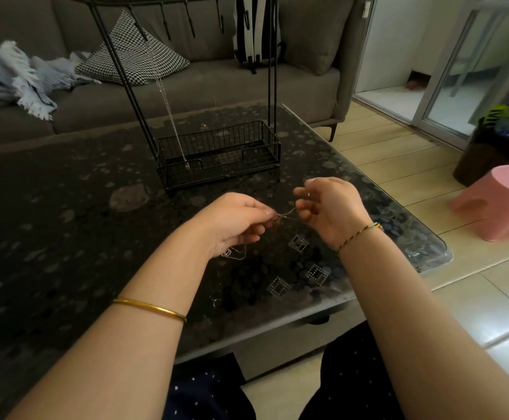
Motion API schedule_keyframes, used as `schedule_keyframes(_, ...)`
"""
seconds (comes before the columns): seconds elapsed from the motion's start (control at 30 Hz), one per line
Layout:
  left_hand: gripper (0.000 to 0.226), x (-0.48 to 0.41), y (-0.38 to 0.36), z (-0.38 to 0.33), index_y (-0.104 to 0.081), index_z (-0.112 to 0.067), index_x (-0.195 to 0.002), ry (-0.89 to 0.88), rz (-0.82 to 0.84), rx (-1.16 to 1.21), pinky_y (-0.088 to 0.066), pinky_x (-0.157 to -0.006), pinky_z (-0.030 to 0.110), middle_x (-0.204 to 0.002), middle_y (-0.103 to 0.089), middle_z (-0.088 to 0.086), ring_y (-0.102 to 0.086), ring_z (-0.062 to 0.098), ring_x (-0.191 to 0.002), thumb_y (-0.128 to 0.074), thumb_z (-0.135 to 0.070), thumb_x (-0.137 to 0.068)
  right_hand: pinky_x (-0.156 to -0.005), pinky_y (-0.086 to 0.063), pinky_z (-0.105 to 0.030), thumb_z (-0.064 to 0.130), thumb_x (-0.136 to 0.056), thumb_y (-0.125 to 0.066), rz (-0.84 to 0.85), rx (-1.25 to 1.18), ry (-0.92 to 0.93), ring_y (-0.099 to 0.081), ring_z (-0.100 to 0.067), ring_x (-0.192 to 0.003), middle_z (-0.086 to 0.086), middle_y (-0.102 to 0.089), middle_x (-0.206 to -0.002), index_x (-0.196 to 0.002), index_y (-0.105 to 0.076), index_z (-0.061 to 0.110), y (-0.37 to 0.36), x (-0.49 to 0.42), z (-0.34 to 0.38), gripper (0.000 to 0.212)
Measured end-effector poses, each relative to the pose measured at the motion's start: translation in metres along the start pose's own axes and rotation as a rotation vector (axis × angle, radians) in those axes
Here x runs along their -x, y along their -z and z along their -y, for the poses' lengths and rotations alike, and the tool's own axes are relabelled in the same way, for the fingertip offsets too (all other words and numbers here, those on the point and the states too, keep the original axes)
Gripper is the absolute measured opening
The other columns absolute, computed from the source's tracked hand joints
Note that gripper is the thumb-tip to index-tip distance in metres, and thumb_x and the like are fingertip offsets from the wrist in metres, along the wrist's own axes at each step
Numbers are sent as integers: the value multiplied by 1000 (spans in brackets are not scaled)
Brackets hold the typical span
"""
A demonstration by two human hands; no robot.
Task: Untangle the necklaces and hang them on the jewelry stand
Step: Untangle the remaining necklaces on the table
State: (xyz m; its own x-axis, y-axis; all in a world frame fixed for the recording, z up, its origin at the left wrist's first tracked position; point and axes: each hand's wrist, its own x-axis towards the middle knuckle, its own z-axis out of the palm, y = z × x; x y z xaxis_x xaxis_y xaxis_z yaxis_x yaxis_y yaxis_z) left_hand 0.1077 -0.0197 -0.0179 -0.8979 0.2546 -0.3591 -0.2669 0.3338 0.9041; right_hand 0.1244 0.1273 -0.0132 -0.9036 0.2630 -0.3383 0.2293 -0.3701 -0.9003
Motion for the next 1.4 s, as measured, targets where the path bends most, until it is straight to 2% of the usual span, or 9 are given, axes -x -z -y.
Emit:
schedule_keyframes(0.3,16,-4,-4,0,-64,-11,-89,28,-49,43,-50,-65,24,-85,-62,4,-57,11,-72,-52,-14,-99,-57,-44,-24,-3,-86,-52,127,454,110,-55,-21,-73,-4,-57,-65,-73,-55,11,-4,-2,-11,19)
schedule_keyframes(0.5,18,-7,-5,0,-65,-10,-96,6,-119,-4,-50,-65,26,-87,-61,3,-57,12,-76,-51,-20,-100,-49,-41,-16,11,-84,-66,180,616,131,-50,-10,-60,-4,-60,-69,-82,-67,6,-6,-1,-12,6)
schedule_keyframes(0.57,20,-9,-5,2,-65,-12,-91,-17,-134,-30,-50,-68,28,-89,-62,4,-57,12,-77,-50,-21,-100,-49,-40,-16,18,-84,-69,199,637,127,-48,-8,-58,-2,-59,-69,-87,-69,5,-6,-1,-12,13)
schedule_keyframes(0.7,22,-11,-5,4,-65,-16,-86,-41,-153,-111,-55,-80,35,-92,-64,7,-58,15,-80,-50,-26,-99,-52,-40,-18,18,-84,-69,216,725,198,-48,-7,-55,1,-58,-64,-72,-67,12,-6,0,-13,14)
schedule_keyframes(0.93,22,-7,-6,3,-64,-14,-84,-53,-68,-169,-53,-77,31,-83,-60,2,-57,12,-74,-53,-26,-98,-47,-39,-16,4,-82,-63,116,565,249,-53,-11,-59,-3,-60,-64,-70,-63,11,-6,-1,-13,14)
schedule_keyframes(1.03,24,-5,-8,1,-63,-12,-79,-17,-24,-272,-51,-67,26,-74,-58,2,-55,12,-66,-55,-26,-97,-52,-42,-20,7,-86,-61,56,565,299,-53,-10,-57,-1,-61,-65,-70,-62,13,-5,-1,-12,17)
schedule_keyframes(1.1,24,-5,-9,1,-62,-11,-79,9,-50,-318,-53,-69,29,-74,-58,3,-57,14,-67,-54,-25,-97,-51,-43,-19,10,-89,-59,45,562,285,-49,-9,-53,-2,-60,-66,-72,-60,12,-4,-2,-11,17)
schedule_keyframes(1.2,23,-8,-6,1,-63,-10,-79,16,-154,-213,-55,-79,34,-83,-63,7,-60,18,-77,-51,-18,-97,-43,-38,-14,10,-93,-55,64,514,208,-43,-8,-46,-3,-58,-63,-73,-56,11,-4,-2,-11,20)
schedule_keyframes(1.4,26,-9,-5,-3,-62,-9,-80,-5,-256,59,-49,-61,23,-80,-65,4,-60,10,-71,-45,-9,-99,-38,-35,-12,10,-93,-55,104,595,163,-41,3,-29,-1,-57,-58,-74,-57,13,-4,-2,-13,20)
